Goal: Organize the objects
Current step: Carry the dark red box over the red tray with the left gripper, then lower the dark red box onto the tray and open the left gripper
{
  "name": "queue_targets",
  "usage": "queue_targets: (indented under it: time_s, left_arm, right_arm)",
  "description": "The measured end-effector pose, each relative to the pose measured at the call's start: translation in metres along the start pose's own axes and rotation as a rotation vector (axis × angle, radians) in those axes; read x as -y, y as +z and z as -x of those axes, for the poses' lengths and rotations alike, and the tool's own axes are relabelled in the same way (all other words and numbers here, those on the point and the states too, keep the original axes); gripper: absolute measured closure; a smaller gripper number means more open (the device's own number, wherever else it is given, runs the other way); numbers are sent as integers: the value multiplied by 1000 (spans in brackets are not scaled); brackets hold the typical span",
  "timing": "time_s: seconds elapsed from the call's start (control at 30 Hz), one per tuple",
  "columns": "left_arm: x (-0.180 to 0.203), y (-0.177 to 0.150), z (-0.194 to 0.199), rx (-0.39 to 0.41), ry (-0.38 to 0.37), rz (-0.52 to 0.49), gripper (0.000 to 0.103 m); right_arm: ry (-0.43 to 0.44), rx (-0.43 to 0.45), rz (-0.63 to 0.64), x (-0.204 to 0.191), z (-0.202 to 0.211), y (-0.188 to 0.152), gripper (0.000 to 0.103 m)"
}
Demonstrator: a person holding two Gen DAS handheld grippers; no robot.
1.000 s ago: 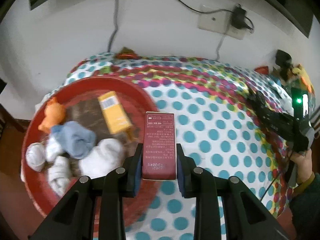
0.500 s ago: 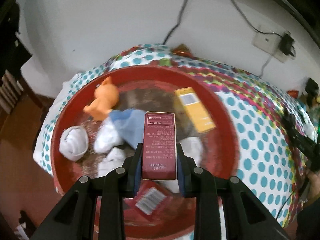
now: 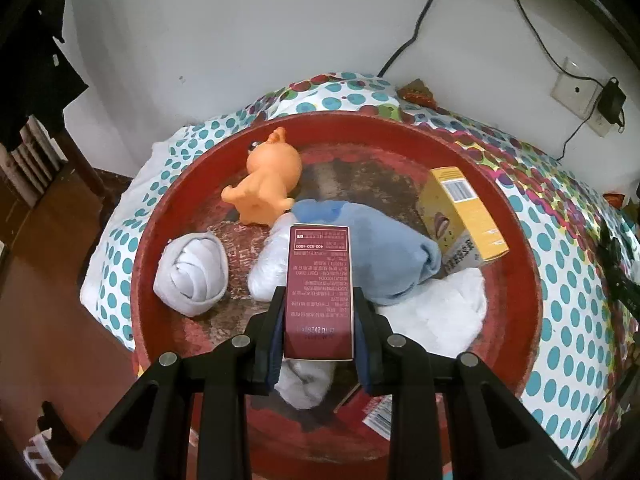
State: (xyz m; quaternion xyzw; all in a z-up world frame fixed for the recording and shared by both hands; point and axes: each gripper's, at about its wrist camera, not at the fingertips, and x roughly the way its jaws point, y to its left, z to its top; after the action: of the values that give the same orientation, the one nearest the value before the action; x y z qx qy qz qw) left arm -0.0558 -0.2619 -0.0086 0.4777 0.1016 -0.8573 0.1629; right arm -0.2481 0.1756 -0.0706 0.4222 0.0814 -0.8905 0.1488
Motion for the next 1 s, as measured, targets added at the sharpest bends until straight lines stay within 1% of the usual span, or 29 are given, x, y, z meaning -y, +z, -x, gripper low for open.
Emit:
queue_targets:
  time_s: [0.07,0.13,0.2,0.33,0.6,0.67,0.73,0.77,0.83,0.9,1.0]
  left_arm:
    - [-4,0,-1,2,0,7,76]
    - [-6,1,-3,9,23,2,76]
    - [-10,1,-6,0,26,5,76]
    - [-17,0,-10,-6,18,22,76]
    - [-19,-1,-13,-10,11,10,76]
    - [-19,-2,-14,-10,4,10,71]
    - [-18,-3,-13,-6,9,0,57]
    - [-18,-4,-11,6,11,-9,54]
    - [-16,-6,-6,35,26,-27,37]
    - [-16,-8,0,63,26,-33,31]
    - [-13,-11,7,86,43,-54,25]
  right_arm:
    - [-1,0,0,0,0,0,69]
    - [-1,0,1,0,0,0,69]
    - [-1,0,2,0,0,0,69]
    - [-3,0,3,0,0,0,69]
    - [-6,0,8,1,0,1,69]
    - [-7,0,9,1,0,1,69]
    - [-7,0,9,2,0,1,69]
    - [-7,0,9,0,0,1,69]
    - [-9,0,11,1,0,1,69]
    - [-9,0,12,1,0,1,69]
    - [-10,0,13,1,0,2,69]
